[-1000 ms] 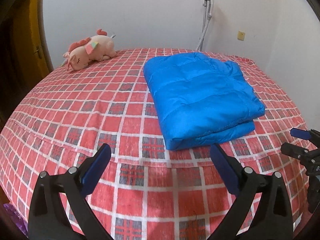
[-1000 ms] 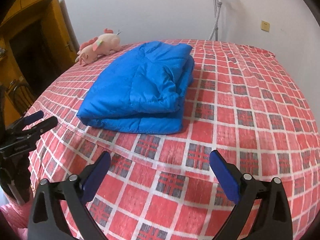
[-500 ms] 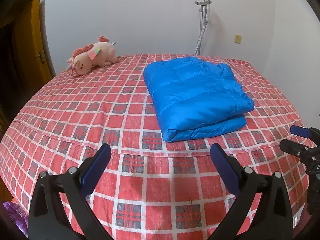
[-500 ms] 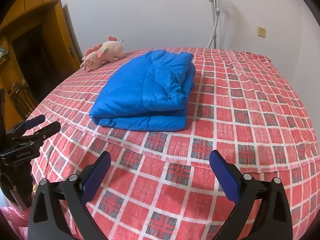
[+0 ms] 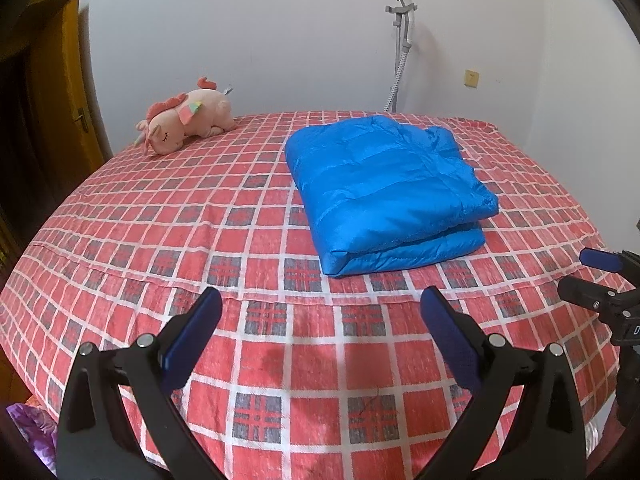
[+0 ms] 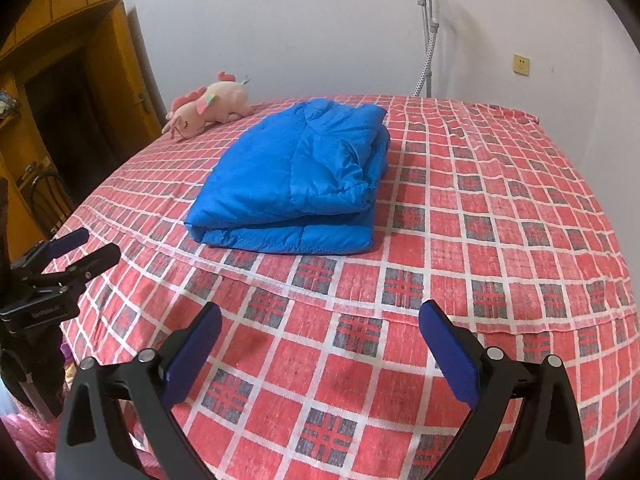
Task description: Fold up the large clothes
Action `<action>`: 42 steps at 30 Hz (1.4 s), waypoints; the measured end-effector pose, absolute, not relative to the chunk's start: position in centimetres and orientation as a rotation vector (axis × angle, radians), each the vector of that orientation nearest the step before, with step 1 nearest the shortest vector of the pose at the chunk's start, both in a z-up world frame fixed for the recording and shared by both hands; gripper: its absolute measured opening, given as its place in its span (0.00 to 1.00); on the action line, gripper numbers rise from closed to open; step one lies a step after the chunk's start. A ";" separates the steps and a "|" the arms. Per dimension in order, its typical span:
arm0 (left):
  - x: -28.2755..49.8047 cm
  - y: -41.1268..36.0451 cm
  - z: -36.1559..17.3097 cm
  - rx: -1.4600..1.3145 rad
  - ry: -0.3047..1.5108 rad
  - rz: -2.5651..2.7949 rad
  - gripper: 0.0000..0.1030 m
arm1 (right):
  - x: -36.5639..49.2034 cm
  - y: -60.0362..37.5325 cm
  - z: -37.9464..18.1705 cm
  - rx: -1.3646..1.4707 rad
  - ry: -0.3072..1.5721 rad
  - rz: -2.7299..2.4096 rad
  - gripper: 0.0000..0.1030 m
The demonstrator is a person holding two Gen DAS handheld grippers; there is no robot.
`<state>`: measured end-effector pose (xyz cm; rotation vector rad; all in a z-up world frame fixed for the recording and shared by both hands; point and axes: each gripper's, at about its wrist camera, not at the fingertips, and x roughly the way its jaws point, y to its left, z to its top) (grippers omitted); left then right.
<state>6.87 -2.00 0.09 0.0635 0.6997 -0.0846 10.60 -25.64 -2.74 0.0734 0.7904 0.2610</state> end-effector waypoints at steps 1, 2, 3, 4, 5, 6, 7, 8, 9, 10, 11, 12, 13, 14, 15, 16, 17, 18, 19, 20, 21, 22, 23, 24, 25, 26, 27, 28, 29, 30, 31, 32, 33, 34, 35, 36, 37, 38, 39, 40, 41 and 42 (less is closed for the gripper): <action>6.8 -2.0 0.1 0.064 0.699 -0.082 0.96 | 10.5 -25.7 -2.7 0.073 0.789 0.262 0.96; 6.8 -2.0 0.1 0.063 0.700 -0.083 0.96 | 10.5 -25.6 -2.7 0.073 0.788 0.265 0.96; 6.8 -2.0 0.1 0.063 0.699 -0.084 0.96 | 10.4 -25.6 -2.7 0.072 0.788 0.266 0.96; 6.8 -2.1 0.1 0.064 0.699 -0.083 0.96 | 10.4 -25.6 -2.6 0.071 0.788 0.267 0.96; 6.8 -2.1 0.0 0.064 0.699 -0.081 0.96 | 10.4 -25.5 -2.6 0.070 0.788 0.267 0.96; 6.8 -2.1 0.0 0.065 0.700 -0.082 0.96 | 10.4 -25.5 -2.6 0.072 0.789 0.266 0.96; 6.8 -2.1 0.0 0.064 0.702 -0.083 0.96 | 10.4 -25.5 -2.6 0.072 0.789 0.268 0.96; 6.8 -2.1 0.0 0.062 0.703 -0.083 0.96 | 10.3 -25.5 -2.6 0.072 0.789 0.269 0.96; 6.7 -2.1 0.0 0.063 0.704 -0.083 0.96 | 10.3 -25.5 -2.6 0.071 0.789 0.271 0.96; 6.7 -2.0 0.0 0.064 0.704 -0.083 0.96 | 10.3 -25.5 -2.6 0.071 0.789 0.272 0.96; 6.7 -2.0 0.0 0.065 0.704 -0.083 0.96 | 10.3 -25.4 -2.6 0.070 0.788 0.273 0.96; 6.7 -2.0 0.0 0.065 0.705 -0.083 0.96 | 10.3 -25.5 -2.6 0.070 0.789 0.275 0.96; 6.8 -1.9 0.0 0.066 0.705 -0.083 0.96 | 10.4 -25.4 -2.6 0.070 0.789 0.274 0.96; 6.9 -1.9 -0.1 0.065 0.705 -0.084 0.96 | 10.4 -25.4 -2.6 0.070 0.789 0.274 0.96; 6.9 -1.8 -0.1 0.065 0.706 -0.084 0.96 | 10.3 -25.4 -2.6 0.070 0.789 0.274 0.96; 6.9 -1.8 -0.1 0.066 0.706 -0.085 0.96 | 10.3 -25.4 -2.6 0.070 0.790 0.274 0.96; 6.9 -1.8 -0.1 0.066 0.708 -0.085 0.96 | 10.3 -25.4 -2.6 0.069 0.790 0.275 0.96; 7.1 -1.8 -0.1 0.066 0.709 -0.086 0.96 | 10.3 -25.4 -2.5 0.069 0.790 0.277 0.96; 7.1 -1.7 -0.2 0.066 0.709 -0.087 0.96 | 10.3 -25.4 -2.6 0.069 0.790 0.277 0.96; 7.1 -1.7 -0.2 0.066 0.709 -0.088 0.96 | 10.3 -25.3 -2.6 0.069 0.790 0.279 0.96; 7.0 -1.7 -0.2 0.067 0.708 -0.087 0.96 | 10.3 -25.3 -2.6 0.070 0.789 0.282 0.96; 7.0 -1.7 -0.2 0.067 0.707 -0.087 0.96 | 10.3 -25.3 -2.6 0.069 0.789 0.283 0.96; 7.0 -1.7 -0.2 0.067 0.706 -0.087 0.96 | 10.4 -25.3 -2.6 0.069 0.788 0.285 0.96; 7.1 -1.6 -0.2 0.067 0.706 -0.088 0.96 | 10.3 -25.3 -2.6 0.068 0.787 0.286 0.96; 7.1 -1.6 -0.2 0.066 0.707 -0.089 0.96 | 10.3 -25.3 -2.6 0.066 0.786 0.287 0.96; 7.1 -1.7 -0.2 0.067 0.707 -0.088 0.96 | 10.3 -25.3 -2.6 0.065 0.785 0.288 0.96; 7.0 -1.7 -0.2 0.067 0.707 -0.088 0.96 | 10.3 -25.3 -2.6 0.065 0.786 0.288 0.96; 7.0 -1.7 -0.2 0.067 0.708 -0.090 0.96 | 10.3 -25.3 -2.6 0.065 0.787 0.287 0.96; 7.0 -1.7 -0.2 0.067 0.708 -0.091 0.96 | 10.3 -25.3 -2.6 0.066 0.787 0.287 0.96; 7.0 -1.7 -0.2 0.067 0.710 -0.092 0.96 | 10.3 -25.3 -2.6 0.066 0.787 0.288 0.96; 7.0 -1.8 -0.2 0.068 0.711 -0.093 0.96 | 10.3 -25.3 -2.6 0.067 0.787 0.289 0.96; 7.0 -1.8 -0.2 0.068 0.712 -0.094 0.96 | 10.3 -25.2 -2.6 0.067 0.788 0.290 0.96; 7.0 -1.8 -0.3 0.068 0.713 -0.094 0.96 | 10.3 -25.3 -2.6 0.066 0.788 0.290 0.96; 7.0 -1.8 -0.3 0.069 0.711 -0.093 0.96 | 10.3 -25.3 -2.6 0.066 0.787 0.290 0.96; 7.0 -1.8 -0.3 0.069 0.712 -0.092 0.96 | 10.3 -25.2 -2.6 0.065 0.787 0.290 0.96; 7.0 -1.8 -0.3 0.069 0.713 -0.093 0.96 | 10.4 -25.3 -2.7 0.066 0.788 0.290 0.96; 7.0 -1.8 -0.3 0.068 0.714 -0.095 0.96 | 10.4 -25.3 -2.7 0.067 0.788 0.290 0.96; 7.1 -1.8 -0.4 0.065 0.717 -0.098 0.96 | 10.4 -25.3 -2.7 0.067 0.788 0.290 0.96; 7.1 -1.8 -0.4 0.064 0.719 -0.099 0.96 | 10.4 -25.3 -2.7 0.067 0.788 0.290 0.96; 7.1 -1.8 -0.4 0.064 0.719 -0.101 0.96 | 10.4 -25.3 -2.7 0.066 0.788 0.290 0.96; 7.1 -1.8 -0.5 0.064 0.719 -0.101 0.96 | 10.4 -25.3 -2.7 0.066 0.788 0.290 0.96; 7.2 -1.8 -0.5 0.064 0.720 -0.101 0.96 | 10.4 -25.3 -2.7 0.066 0.788 0.290 0.96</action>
